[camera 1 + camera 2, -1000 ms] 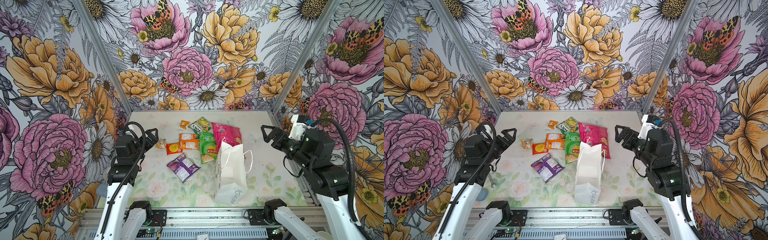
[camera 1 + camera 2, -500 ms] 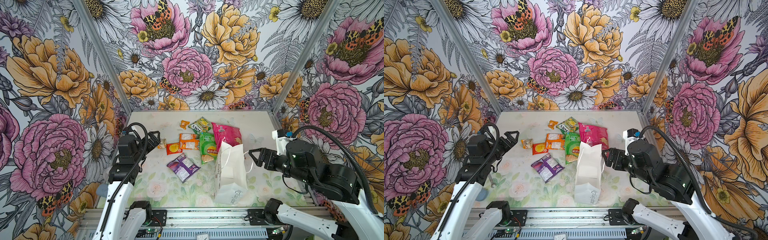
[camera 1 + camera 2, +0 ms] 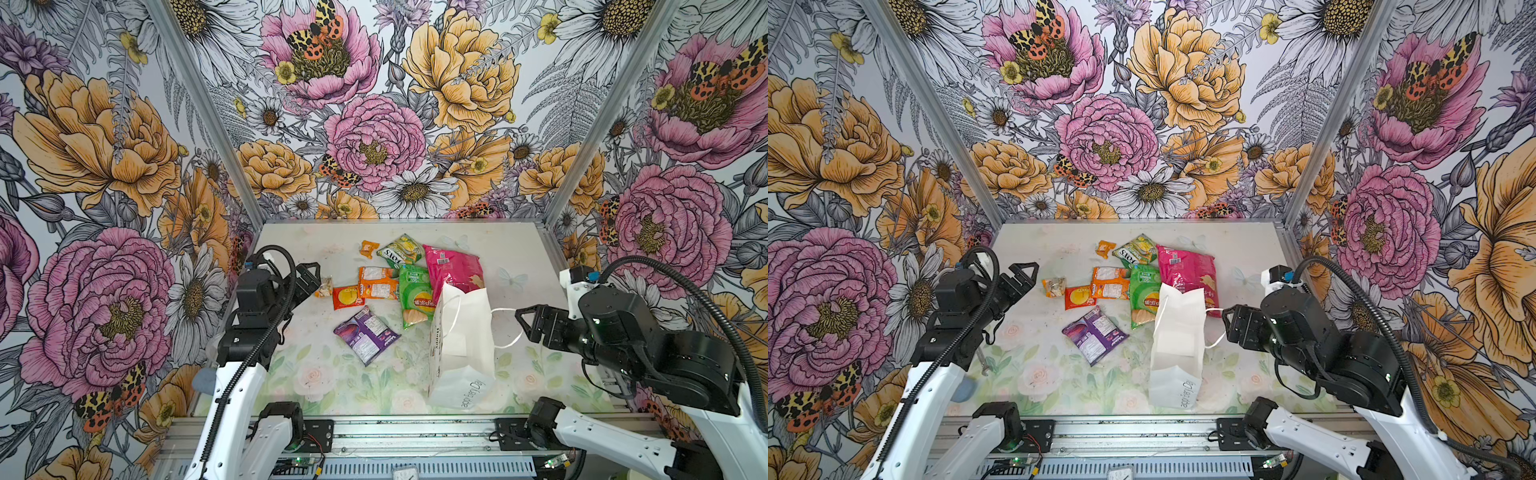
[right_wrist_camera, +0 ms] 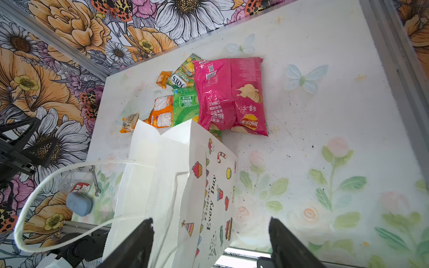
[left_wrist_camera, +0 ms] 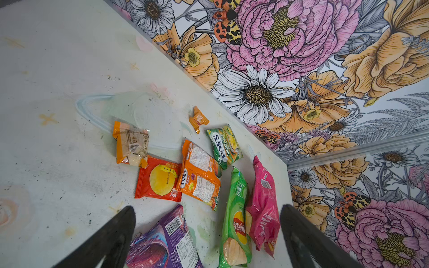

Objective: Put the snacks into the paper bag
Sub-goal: 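Raise the left gripper over the snacks while the right gripper moves toward the paper bag, then grasp the paper bag's rim with the right gripper and drag it farther from the robot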

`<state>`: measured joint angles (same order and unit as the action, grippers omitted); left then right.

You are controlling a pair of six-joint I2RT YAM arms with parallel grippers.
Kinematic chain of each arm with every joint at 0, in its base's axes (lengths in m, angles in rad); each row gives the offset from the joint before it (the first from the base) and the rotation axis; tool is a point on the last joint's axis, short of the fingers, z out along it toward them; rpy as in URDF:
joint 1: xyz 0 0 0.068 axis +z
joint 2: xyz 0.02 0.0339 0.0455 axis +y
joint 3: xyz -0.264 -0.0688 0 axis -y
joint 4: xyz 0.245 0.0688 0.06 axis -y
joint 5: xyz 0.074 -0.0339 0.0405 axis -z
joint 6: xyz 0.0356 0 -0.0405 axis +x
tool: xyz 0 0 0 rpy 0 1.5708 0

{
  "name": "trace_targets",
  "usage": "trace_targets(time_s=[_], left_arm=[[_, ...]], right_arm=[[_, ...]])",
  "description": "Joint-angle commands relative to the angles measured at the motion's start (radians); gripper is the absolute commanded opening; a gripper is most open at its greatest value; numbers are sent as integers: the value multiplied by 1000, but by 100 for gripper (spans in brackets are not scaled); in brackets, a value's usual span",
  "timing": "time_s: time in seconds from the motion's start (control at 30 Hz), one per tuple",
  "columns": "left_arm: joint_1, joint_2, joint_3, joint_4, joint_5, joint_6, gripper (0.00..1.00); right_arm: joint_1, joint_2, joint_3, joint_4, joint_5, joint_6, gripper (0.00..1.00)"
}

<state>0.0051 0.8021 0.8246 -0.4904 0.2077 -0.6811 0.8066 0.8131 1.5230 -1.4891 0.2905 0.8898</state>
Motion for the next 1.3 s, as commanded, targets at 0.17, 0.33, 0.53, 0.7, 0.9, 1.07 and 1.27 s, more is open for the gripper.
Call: trace_targets(time_s=[0.17,0.33,0.53,0.7,0.9,1.07,1.27], left_arm=[[7,6,-11,9,23,6,99],[9,6,-15,9,28,6,99],[9,5,-18,10,25,6,99],[19,9,-17,13,34,6,99],[24,11,-18,16,38,2,99],[27,11,-22,18,45,1,99],[28,11,-24,21,43,0,99]], right_arm=[[7,6,42,-7,-28,-42,79],[32,33,-11,133,-164,-87,78],[210,-4,-78,196,-109,-51,78],[483,28,-75,115,125,71,79],[629,81,-28,-7,282,190,80],[637,56,-4,-133,381,328,81],[638,53,-2,-91,359,283,79]])
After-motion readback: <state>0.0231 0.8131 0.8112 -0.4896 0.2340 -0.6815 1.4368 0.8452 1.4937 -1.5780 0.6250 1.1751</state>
